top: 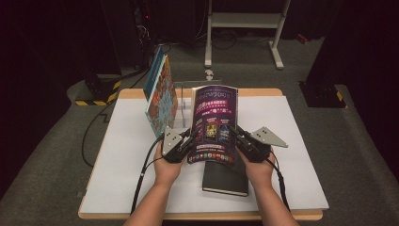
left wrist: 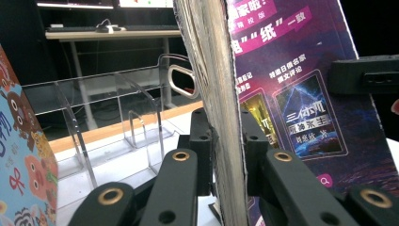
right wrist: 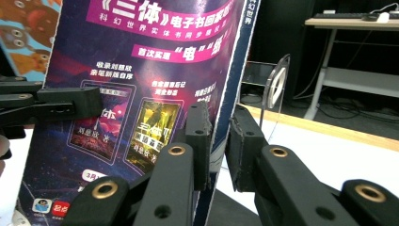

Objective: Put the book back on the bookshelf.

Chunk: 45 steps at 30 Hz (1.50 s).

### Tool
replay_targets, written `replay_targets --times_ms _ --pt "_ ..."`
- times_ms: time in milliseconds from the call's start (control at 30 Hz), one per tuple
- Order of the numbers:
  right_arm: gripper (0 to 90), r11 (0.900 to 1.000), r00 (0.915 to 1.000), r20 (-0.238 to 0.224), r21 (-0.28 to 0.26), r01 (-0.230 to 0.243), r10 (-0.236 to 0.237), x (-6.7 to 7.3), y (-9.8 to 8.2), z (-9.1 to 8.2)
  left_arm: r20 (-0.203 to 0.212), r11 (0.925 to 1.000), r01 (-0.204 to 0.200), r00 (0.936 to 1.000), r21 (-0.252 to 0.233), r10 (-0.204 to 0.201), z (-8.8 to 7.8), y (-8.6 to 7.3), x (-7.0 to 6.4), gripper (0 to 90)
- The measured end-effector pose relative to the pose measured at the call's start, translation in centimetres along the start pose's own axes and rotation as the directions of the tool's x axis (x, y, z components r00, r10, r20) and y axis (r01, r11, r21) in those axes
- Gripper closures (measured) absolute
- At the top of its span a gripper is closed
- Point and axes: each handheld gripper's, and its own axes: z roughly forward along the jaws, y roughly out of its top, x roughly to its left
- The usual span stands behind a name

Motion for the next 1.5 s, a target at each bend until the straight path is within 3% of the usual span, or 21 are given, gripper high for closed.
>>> replay_targets --times_ms 367,767,1067,1233,1400,1500 --pt "81.4 0.999 0.9994 -0.031 -0.044 0.014 -0.016 1.4 -0.8 -2.6 0.02 0.9999 -0.017 0.9997 -0.002 0.017 -2.5 -0.2 -0.4 75.2" --pt "76.4 0.997 0.9961 -0.068 -0.052 0.053 -0.056 2.3 -2.6 -4.9 0.006 0.9996 -0.025 0.9997 -0.01 0.025 -3.9 -0.7 -0.6 55.3" --pt "67.3 0.998 0.9894 -0.128 -0.027 0.065 -0.068 2.7 -3.2 -4.8 0.011 0.9999 0.011 0.9999 -0.001 -0.011 -4.2 -0.6 -0.4 44.0" --pt "62.9 0.998 0.9852 -0.158 -0.034 0.062 -0.067 2.9 -2.6 -4.3 0.011 0.9995 0.023 0.9997 0.02 -0.024 -4.1 -0.4 -0.3 41.3" --pt "66.4 0.997 0.9822 -0.174 -0.028 0.068 -0.072 2.9 -1.6 -3.8 -0.004 0.9989 0.036 0.9994 0.029 -0.036 -3.8 -0.3 -0.1 40.7" --pt "81.8 0.997 0.9786 -0.19 -0.029 0.076 -0.08 3.0 -1.5 -3.7 -0.006 0.9988 0.032 0.9995 0.037 -0.031 -4.0 -0.3 -0.2 40.3"
